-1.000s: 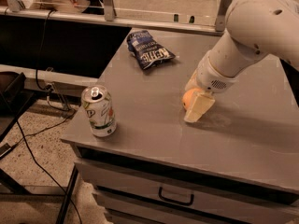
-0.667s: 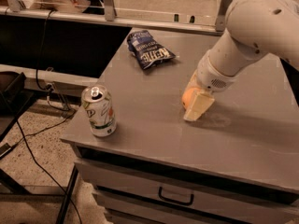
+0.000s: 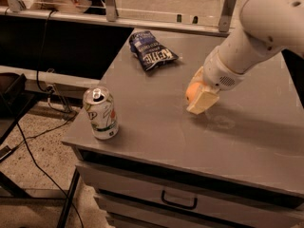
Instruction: Move orange near 7up can
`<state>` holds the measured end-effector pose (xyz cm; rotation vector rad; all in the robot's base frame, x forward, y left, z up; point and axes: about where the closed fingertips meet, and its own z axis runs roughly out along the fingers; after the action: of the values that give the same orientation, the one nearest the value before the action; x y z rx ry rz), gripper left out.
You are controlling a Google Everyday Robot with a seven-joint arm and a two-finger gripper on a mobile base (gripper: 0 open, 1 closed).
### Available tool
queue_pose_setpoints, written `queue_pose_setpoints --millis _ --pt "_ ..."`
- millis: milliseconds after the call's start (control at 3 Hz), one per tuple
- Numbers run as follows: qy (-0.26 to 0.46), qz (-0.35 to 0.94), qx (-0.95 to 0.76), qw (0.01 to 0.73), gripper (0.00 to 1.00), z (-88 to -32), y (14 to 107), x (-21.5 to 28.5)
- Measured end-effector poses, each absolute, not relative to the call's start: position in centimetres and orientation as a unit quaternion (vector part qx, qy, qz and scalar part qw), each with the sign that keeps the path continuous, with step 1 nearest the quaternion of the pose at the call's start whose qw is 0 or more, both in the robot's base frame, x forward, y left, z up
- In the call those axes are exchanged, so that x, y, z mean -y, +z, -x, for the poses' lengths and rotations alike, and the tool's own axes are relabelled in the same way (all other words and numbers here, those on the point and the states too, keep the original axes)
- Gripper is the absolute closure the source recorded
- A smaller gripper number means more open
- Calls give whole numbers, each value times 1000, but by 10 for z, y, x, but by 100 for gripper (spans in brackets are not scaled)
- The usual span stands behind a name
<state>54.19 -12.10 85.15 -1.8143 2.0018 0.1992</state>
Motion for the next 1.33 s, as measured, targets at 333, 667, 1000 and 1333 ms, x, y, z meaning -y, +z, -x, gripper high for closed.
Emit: queue_pose_setpoints --millis 333,667,1000,1333 --pt "168 669 -667 281 100 -514 909 98" --pt "227 676 -626 317 100 -487 939 72" --pt "240 674 -619 324 100 -484 945 64" --pt "252 681 -606 326 100 -482 943 56"
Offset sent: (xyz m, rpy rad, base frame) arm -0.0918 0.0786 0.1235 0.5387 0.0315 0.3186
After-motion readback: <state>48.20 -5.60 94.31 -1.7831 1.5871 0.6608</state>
